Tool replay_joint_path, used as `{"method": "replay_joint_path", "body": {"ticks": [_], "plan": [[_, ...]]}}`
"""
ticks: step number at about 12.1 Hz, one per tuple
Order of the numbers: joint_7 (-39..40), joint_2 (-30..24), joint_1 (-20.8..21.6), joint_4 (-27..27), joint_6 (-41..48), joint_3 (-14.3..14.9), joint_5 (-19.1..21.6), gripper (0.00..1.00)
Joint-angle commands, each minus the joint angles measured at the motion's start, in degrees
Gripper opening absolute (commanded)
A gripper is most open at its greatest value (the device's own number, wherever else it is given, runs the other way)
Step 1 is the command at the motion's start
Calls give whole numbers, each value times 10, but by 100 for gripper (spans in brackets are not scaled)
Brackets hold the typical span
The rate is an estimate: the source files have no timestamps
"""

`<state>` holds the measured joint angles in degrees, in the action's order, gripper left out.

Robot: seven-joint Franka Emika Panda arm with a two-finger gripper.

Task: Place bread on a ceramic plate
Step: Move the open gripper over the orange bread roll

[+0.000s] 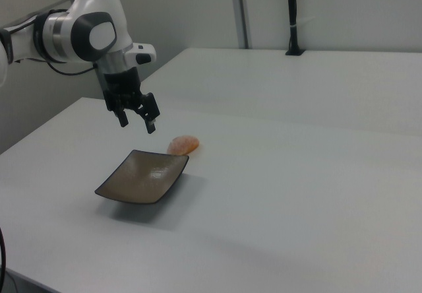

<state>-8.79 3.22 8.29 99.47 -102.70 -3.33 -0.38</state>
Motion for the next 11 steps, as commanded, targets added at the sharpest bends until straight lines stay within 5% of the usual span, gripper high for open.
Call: {"method": "replay_joint_path", "body": {"ticks": [1,11], "plan": [[17,-7,3,16,-13,6,8,100],[9,8,6,10,-21,6,12,100]]}}
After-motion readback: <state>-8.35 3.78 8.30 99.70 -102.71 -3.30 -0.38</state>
